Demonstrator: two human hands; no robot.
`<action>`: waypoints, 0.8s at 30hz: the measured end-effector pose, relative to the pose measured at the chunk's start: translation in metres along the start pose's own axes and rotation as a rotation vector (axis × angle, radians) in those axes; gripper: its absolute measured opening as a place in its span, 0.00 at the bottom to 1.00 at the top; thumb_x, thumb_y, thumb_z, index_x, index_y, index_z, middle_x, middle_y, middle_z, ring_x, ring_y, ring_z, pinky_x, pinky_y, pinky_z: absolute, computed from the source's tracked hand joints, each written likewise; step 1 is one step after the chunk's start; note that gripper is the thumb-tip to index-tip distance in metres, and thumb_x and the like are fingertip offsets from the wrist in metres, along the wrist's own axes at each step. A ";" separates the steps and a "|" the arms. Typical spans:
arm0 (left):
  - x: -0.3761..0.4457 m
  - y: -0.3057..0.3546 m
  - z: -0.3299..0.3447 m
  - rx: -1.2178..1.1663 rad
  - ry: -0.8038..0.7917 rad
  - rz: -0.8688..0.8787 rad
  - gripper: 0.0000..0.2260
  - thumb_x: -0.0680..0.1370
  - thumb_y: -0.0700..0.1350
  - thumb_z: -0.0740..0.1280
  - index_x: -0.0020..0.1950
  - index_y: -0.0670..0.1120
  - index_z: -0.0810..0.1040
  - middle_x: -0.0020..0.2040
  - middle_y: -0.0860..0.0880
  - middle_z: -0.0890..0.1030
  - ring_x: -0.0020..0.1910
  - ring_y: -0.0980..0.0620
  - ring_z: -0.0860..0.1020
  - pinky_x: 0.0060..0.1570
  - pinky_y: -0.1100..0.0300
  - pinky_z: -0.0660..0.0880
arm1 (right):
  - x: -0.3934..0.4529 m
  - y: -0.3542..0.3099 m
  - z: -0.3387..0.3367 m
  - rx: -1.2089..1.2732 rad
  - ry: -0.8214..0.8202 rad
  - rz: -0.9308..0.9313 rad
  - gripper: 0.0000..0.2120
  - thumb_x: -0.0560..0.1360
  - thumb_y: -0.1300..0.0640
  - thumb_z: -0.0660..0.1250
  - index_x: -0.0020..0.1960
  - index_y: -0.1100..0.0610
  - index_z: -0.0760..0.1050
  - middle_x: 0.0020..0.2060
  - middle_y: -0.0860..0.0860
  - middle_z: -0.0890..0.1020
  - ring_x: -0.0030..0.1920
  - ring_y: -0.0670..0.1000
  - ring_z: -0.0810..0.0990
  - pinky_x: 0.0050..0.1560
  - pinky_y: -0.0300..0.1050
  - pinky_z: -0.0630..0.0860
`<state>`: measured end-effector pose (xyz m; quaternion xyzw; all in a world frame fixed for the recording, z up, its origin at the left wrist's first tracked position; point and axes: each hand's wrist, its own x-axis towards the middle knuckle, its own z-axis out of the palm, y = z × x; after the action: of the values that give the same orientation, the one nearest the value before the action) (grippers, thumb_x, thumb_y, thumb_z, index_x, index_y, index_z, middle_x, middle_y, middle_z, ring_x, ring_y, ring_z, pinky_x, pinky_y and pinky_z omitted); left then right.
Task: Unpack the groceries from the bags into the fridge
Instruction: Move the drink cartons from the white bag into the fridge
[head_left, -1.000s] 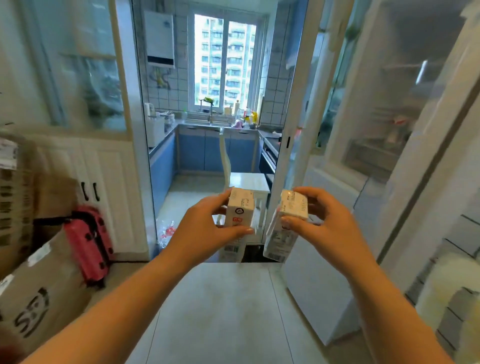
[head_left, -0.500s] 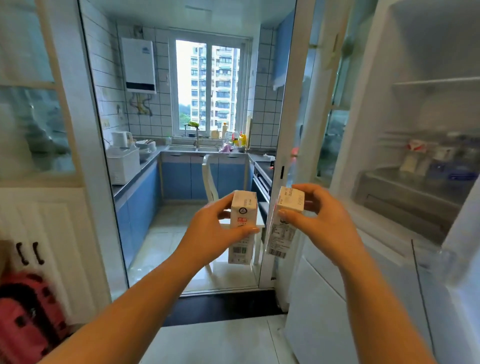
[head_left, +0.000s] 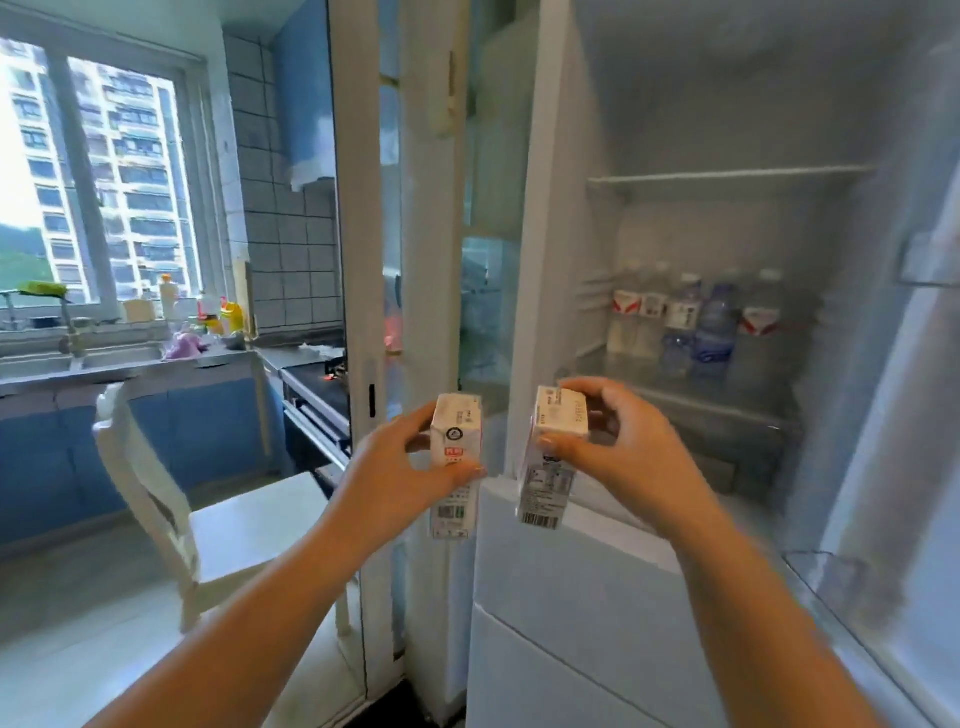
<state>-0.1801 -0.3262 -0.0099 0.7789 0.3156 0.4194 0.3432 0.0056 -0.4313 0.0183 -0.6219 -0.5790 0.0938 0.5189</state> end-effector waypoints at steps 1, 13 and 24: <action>0.019 -0.005 0.007 -0.029 -0.033 0.007 0.24 0.67 0.50 0.75 0.58 0.62 0.69 0.45 0.66 0.76 0.43 0.69 0.75 0.30 0.75 0.71 | 0.011 0.007 -0.003 -0.018 0.027 0.021 0.22 0.67 0.50 0.74 0.58 0.44 0.71 0.47 0.35 0.77 0.48 0.32 0.76 0.43 0.32 0.76; 0.209 -0.038 0.142 -0.205 -0.278 0.152 0.26 0.68 0.48 0.75 0.64 0.60 0.71 0.50 0.62 0.80 0.49 0.67 0.76 0.41 0.72 0.74 | 0.143 0.122 -0.063 -0.124 0.326 0.137 0.20 0.69 0.52 0.74 0.58 0.46 0.73 0.47 0.39 0.80 0.45 0.33 0.78 0.42 0.29 0.74; 0.363 -0.027 0.283 -0.306 -0.379 0.242 0.27 0.68 0.44 0.75 0.64 0.56 0.70 0.51 0.58 0.80 0.51 0.59 0.78 0.54 0.55 0.77 | 0.254 0.233 -0.141 -0.103 0.399 0.222 0.24 0.69 0.58 0.74 0.64 0.50 0.72 0.52 0.41 0.80 0.53 0.39 0.78 0.53 0.38 0.76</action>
<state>0.2239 -0.1044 0.0099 0.8146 0.0832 0.3468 0.4574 0.3316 -0.2506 0.0285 -0.7136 -0.3969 -0.0043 0.5772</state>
